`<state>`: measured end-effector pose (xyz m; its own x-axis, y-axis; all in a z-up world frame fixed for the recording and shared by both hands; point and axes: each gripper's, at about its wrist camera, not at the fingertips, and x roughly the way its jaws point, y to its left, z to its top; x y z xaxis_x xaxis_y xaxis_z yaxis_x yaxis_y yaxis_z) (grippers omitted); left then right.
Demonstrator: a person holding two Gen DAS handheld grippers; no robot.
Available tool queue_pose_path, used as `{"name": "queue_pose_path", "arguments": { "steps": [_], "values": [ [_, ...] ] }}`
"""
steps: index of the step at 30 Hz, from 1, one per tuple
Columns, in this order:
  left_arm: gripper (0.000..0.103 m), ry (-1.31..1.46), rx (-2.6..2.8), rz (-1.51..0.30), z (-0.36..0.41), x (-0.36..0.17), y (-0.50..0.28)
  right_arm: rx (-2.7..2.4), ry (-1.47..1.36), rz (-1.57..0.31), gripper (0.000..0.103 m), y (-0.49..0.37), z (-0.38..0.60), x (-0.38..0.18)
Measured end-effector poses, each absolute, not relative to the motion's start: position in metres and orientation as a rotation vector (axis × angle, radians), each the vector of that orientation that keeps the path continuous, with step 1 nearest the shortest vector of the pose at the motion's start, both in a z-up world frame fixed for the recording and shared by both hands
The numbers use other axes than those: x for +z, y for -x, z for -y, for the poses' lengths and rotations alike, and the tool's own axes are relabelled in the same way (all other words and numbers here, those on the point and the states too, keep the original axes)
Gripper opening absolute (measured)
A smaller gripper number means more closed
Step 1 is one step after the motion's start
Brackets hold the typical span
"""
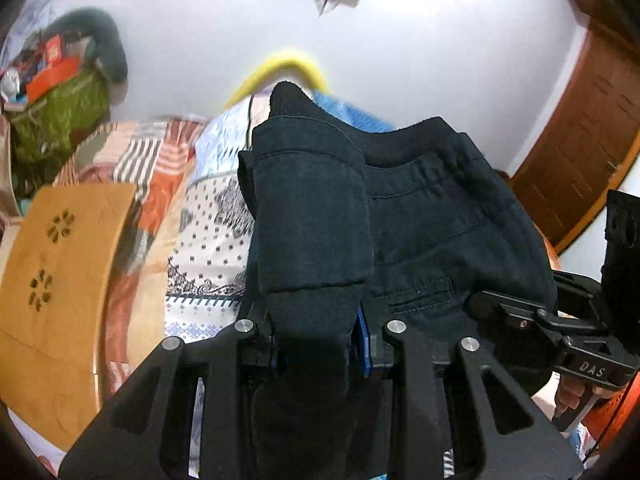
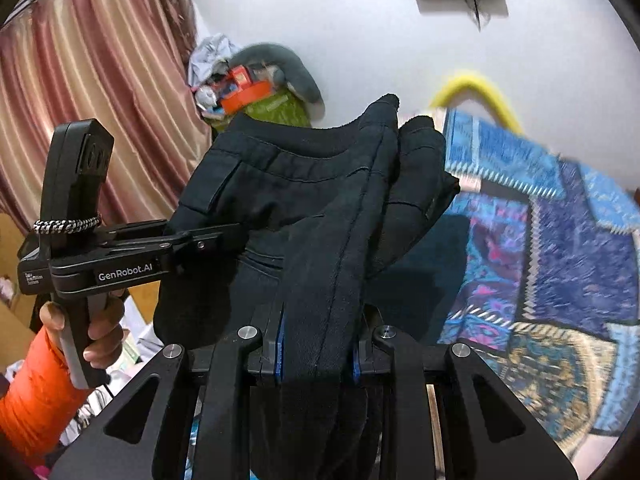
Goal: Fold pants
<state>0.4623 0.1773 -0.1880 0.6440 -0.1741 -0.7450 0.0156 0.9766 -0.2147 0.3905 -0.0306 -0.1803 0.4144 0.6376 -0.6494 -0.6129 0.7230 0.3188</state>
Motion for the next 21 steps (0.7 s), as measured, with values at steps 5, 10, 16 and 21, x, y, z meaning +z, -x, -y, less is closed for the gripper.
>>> {"name": "queue_pose_path", "arguments": {
  "steps": [5, 10, 16, 21],
  "values": [
    [0.030, 0.210, -0.106, -0.940, -0.187, -0.245, -0.493, 0.759, -0.002, -0.895, 0.021, -0.416, 0.019, -0.225],
    [0.039, 0.202, -0.097, -1.033, -0.189, -0.292, -0.514, 0.688, -0.005, -0.982, 0.025, -0.429, 0.025, -0.259],
    [0.049, 0.209, -0.029, -1.017, -0.199, -0.293, -0.505, 0.624, 0.014, -0.987, 0.035, -0.416, 0.043, -0.255],
    [0.049, 0.167, 0.020, -1.000, -0.201, -0.273, -0.481, 0.561, 0.071, -0.953, 0.038, -0.396, 0.060, -0.232]
  ]
}}
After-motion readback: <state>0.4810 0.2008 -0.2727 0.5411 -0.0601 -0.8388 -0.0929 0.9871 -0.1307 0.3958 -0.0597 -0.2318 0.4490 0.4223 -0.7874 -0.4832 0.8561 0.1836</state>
